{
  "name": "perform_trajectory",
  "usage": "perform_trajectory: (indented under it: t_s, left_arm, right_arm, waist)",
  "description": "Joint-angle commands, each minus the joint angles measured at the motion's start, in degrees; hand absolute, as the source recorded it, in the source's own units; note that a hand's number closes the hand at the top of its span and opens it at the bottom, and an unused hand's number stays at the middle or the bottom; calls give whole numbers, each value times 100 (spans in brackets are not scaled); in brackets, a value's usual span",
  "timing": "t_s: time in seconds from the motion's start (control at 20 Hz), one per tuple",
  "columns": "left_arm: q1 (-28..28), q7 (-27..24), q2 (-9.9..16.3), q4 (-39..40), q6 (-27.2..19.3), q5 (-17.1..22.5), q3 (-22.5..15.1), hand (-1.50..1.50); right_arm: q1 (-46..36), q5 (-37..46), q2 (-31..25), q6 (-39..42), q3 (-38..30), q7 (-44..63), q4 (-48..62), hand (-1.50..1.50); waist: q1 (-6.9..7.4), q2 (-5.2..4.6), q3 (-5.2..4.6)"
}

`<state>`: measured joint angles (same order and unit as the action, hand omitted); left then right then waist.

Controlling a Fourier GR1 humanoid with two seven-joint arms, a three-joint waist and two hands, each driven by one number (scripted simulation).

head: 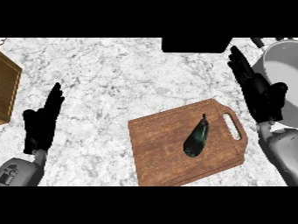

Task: Pick the eggplant from the cutting board and place it in the pot

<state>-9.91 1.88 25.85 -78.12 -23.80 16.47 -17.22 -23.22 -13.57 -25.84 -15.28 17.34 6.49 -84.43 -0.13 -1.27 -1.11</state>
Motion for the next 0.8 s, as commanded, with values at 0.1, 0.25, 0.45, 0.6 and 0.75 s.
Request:
perform_trajectory:
  t_s: [0.1,0.25,0.45,0.6,0.75]
  left_arm:
    - [180,-574,-325,-287,-209,32,179,0]
    - [340,-888,-403,-527,-336,84,324,0]
    - [606,-1033,-537,-660,-280,220,333,0]
    - [654,-1022,-555,-981,-175,266,258,0]
    - [750,-1258,-721,-960,-186,148,100,0]
  right_arm:
    - [791,1110,-331,-1410,-283,-446,-804,150]
    - [1066,1704,-693,-2334,-881,-794,-1238,150]
    - [2384,2365,-573,-3779,-1181,215,-295,-150]
    - [3058,3151,22,-4683,-604,-179,-1276,-150]
    - [3516,4035,475,-5252,-65,-259,-1855,-150]
  waist:
    - [-255,239,98]
    - [-703,485,81]
    - [-834,363,59]
    - [-514,304,80]
    - [-399,248,67]
